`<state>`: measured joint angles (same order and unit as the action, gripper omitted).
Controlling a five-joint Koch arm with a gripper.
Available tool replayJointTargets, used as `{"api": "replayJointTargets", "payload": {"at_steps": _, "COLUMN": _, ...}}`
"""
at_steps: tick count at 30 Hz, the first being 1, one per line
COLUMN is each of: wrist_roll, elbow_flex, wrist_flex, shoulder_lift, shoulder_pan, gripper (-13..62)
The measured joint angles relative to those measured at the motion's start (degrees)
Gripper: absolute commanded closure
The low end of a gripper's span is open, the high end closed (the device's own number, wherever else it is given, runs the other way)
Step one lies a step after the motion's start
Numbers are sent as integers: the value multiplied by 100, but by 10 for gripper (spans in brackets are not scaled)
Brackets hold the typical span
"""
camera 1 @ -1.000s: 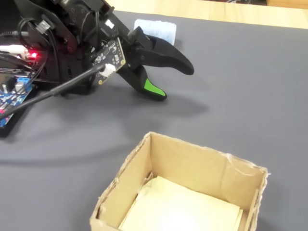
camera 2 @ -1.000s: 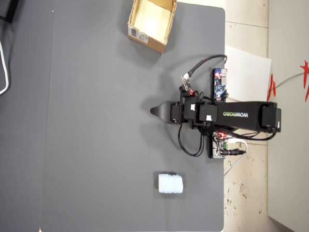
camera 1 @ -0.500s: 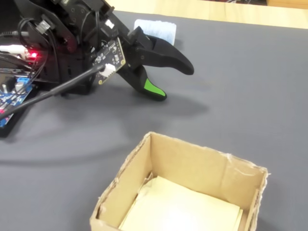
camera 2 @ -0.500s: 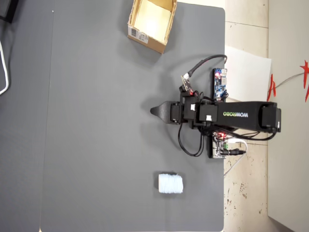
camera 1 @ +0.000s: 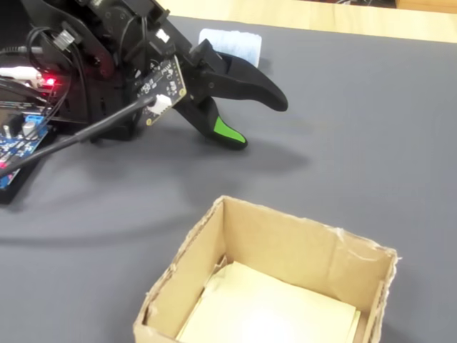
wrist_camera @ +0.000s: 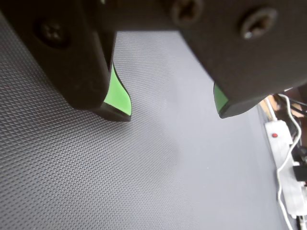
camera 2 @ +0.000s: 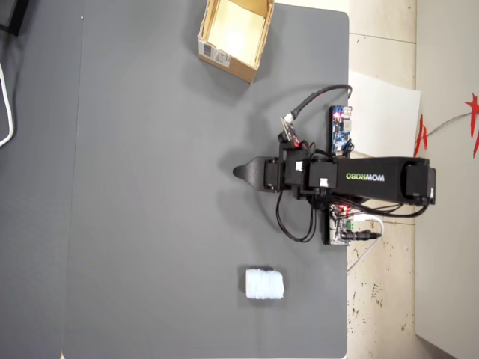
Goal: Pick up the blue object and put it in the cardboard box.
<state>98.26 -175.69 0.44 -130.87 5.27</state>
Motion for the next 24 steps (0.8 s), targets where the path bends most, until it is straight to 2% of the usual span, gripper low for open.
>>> {"api": "replayJointTargets", "payload": {"at_steps": 10, "wrist_roll": 123, "elbow_flex": 167, "wrist_flex": 202, "shoulder_lift": 0, "shoulder_pan": 0, "gripper": 163}}
{"api": "replayJointTargets", "payload": {"at_steps": 20, "wrist_roll": 264, "elbow_flex": 923, "wrist_flex": 1811, "shoulder_lift": 0, "shoulder_pan": -70, "gripper": 163}}
{"api": "replayJointTargets", "payload": {"at_steps": 24, "wrist_roll": 510, "elbow_flex": 1485, "wrist_flex": 2988, "shoulder_lift": 0, "shoulder_pan": -360, "gripper": 163}}
